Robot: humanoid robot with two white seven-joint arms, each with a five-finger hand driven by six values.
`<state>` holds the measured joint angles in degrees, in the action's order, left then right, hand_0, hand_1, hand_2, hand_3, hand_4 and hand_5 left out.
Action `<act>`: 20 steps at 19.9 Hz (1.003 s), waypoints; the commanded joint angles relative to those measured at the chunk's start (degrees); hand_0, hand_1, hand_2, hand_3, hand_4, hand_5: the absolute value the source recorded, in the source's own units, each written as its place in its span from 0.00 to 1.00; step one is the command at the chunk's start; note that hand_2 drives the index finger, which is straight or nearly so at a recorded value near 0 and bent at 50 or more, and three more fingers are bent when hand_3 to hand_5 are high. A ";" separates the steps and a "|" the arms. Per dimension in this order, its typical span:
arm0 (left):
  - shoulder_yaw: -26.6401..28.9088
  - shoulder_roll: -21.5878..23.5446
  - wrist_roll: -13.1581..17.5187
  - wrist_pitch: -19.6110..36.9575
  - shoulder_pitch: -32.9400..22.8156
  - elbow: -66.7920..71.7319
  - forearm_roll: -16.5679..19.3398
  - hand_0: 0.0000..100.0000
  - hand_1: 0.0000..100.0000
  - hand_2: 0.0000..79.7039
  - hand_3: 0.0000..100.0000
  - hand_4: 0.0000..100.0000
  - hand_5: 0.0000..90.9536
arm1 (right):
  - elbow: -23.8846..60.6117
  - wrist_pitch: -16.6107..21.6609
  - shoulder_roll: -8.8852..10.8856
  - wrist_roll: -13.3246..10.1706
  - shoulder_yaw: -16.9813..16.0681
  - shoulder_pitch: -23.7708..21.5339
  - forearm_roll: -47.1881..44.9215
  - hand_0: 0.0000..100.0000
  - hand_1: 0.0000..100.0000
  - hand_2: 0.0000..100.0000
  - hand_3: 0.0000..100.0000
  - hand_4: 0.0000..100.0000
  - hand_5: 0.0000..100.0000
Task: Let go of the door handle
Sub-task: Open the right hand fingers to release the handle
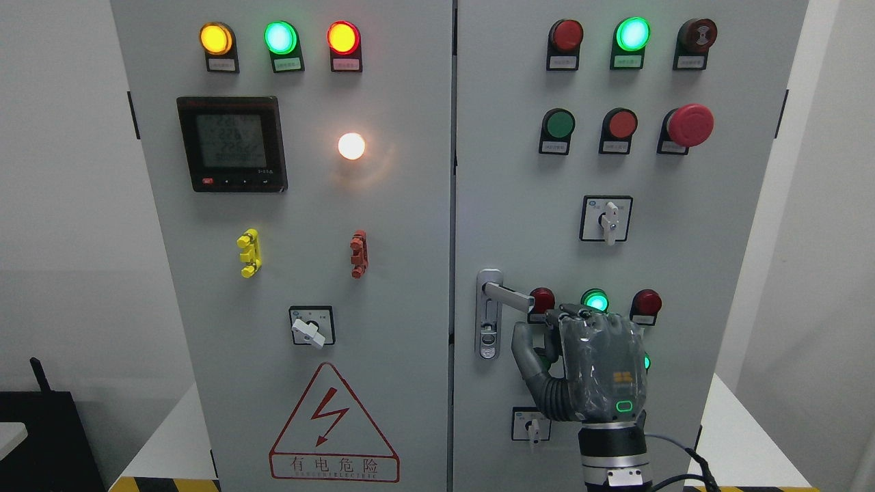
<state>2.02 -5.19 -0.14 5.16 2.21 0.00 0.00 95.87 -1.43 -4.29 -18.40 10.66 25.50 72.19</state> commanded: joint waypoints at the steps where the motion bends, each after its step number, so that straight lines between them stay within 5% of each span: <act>1: 0.00 0.00 -0.03 0.03 -0.02 -0.53 1.58 0.12 0.39 0.00 0.00 0.00 0.00 | 3.01 0.02 5.60 -0.23 -0.12 -4.22 -0.21 0.57 0.52 0.90 1.00 0.90 0.95; 2: 0.00 0.00 -0.03 0.03 -0.02 -0.53 1.58 0.12 0.39 0.00 0.00 0.00 0.00 | 3.18 0.02 6.39 -0.23 -0.38 -4.58 -0.21 0.56 0.52 0.77 1.00 0.82 0.90; 3: 0.00 0.00 -0.03 0.03 -0.02 -0.53 1.58 0.12 0.39 0.00 0.00 0.00 0.00 | 3.88 0.02 6.83 -0.23 -0.73 -4.93 -0.21 0.55 0.51 0.64 0.86 0.72 0.79; 9: 0.00 0.00 -0.03 0.03 -0.02 -0.53 1.58 0.12 0.39 0.00 0.00 0.00 0.00 | 7.75 0.20 7.36 -2.07 -1.35 -6.33 -2.58 0.51 0.42 0.28 0.45 0.36 0.38; 15: 0.00 0.00 -0.03 0.03 -0.02 -0.53 1.58 0.12 0.39 0.00 0.00 0.00 0.00 | 11.01 1.07 7.36 -2.25 -2.22 -8.71 -2.67 0.49 0.33 0.13 0.27 0.20 0.09; 20: 0.00 0.00 -0.03 0.03 -0.02 -0.53 1.58 0.12 0.39 0.00 0.00 0.00 0.00 | 11.36 2.74 7.54 -1.64 -4.77 -9.50 -3.37 0.49 0.31 0.02 0.08 0.04 0.00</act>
<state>2.02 -5.19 -0.14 5.16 2.21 0.00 0.00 103.70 0.81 1.78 -20.74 8.66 17.37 69.63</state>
